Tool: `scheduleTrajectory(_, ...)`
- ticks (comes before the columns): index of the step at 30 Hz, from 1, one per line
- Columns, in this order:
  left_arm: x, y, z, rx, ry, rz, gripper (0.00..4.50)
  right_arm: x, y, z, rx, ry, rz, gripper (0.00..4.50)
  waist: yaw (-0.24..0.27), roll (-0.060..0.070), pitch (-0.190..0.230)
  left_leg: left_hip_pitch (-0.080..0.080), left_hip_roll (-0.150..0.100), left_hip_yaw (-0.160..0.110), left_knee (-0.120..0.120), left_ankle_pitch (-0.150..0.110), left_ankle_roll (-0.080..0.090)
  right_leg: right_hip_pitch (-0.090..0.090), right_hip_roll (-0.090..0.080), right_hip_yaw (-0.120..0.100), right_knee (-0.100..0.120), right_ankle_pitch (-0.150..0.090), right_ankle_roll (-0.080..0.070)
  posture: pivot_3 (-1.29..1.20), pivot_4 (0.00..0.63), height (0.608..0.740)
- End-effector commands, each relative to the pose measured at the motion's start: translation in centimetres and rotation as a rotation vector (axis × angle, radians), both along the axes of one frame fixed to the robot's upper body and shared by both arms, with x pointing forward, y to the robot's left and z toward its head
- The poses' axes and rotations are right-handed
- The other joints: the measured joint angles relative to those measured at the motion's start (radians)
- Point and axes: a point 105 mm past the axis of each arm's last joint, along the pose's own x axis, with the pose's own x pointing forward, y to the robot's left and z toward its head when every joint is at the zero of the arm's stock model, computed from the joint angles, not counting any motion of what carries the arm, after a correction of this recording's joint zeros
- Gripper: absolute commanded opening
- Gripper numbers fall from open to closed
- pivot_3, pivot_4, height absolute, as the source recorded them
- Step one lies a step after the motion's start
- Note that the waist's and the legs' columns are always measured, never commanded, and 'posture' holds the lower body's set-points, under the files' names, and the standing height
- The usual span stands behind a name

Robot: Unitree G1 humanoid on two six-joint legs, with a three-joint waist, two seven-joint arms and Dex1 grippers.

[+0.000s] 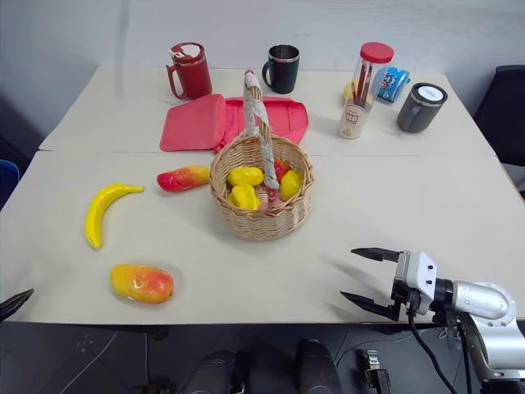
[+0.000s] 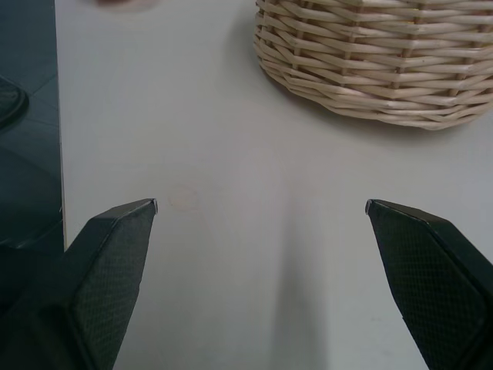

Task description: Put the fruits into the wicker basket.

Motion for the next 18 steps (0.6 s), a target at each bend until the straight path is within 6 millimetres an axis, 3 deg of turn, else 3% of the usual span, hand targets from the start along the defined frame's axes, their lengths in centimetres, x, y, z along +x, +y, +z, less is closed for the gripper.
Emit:
scheduleTrajectory(1, -0.5, -0.3, 0.4, -0.023, -0.003, -0.019, 4.30, -0.2, 0.2, 0.4, 0.008, -0.027, 0.029, 4.50, -0.001, 0.000, 0.000, 0.000, 0.000, 0.000, 0.000, 0.000, 0.000, -0.001, 0.000, 0.000, 0.000, 0.000, 0.000, 0.00, 0.150, 0.740)
scheduleTrajectory(14, -1.2, -0.7, 1.6, -0.184, 0.029, -0.010, 4.30, 0.5, 0.2, 0.6, 0.075, -0.102, 0.006, 4.50, 0.000, -0.002, -0.001, 0.000, 0.000, 0.003, 0.000, 0.000, 0.000, -0.003, 0.000, 0.000, 0.003, 0.000, 0.000, 0.00, 0.150, 0.740)
scheduleTrajectory(18, -1.1, -0.2, 2.3, -0.345, 0.060, 0.098, 4.30, 0.3, 1.5, 2.8, 0.243, -0.196, 0.000, 4.50, 0.000, -0.002, -0.001, -0.001, 0.001, 0.004, 0.000, -0.001, 0.000, -0.004, 0.000, 0.000, 0.005, 0.000, -0.001, 0.00, 0.150, 0.740)
